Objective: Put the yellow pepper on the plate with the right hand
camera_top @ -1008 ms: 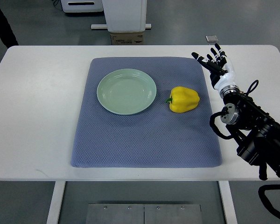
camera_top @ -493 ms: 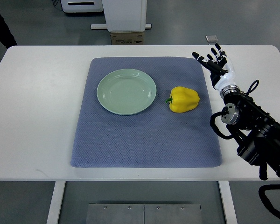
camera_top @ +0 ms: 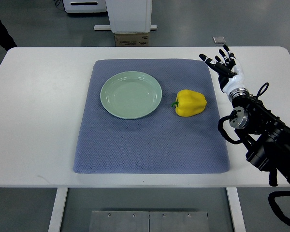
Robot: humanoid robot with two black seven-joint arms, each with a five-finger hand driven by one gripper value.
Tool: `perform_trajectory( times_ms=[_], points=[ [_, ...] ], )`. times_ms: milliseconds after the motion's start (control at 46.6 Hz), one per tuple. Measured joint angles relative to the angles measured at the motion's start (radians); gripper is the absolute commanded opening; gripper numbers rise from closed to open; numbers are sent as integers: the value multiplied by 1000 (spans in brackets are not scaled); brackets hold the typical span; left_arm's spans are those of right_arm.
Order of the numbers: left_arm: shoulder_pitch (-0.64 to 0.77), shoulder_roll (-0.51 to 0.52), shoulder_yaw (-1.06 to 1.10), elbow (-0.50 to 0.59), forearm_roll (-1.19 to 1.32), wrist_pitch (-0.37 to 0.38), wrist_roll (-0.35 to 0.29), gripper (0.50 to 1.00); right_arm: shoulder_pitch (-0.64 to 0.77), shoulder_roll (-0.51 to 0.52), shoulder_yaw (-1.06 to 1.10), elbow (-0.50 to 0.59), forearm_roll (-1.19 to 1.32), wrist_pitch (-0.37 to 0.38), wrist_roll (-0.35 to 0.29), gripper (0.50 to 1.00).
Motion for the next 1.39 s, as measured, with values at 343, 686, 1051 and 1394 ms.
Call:
perform_trajectory(
  times_ms=[343, 686, 1051, 1394],
  points=[
    [0, 0, 0, 0, 0, 0, 0, 1000, 7, -4, 0, 1, 0, 0, 0, 1000],
    [0, 0, 0, 0, 0, 0, 0, 1000, 7, -8, 0, 1, 0, 0, 0, 1000],
    [0, 0, 0, 0, 0, 0, 0, 1000, 1, -33, -11, 7, 0, 0, 0, 1000],
    [0, 0, 0, 0, 0, 0, 0, 1000, 4, -56, -102, 45, -3, 2, 23, 1000]
  ],
)
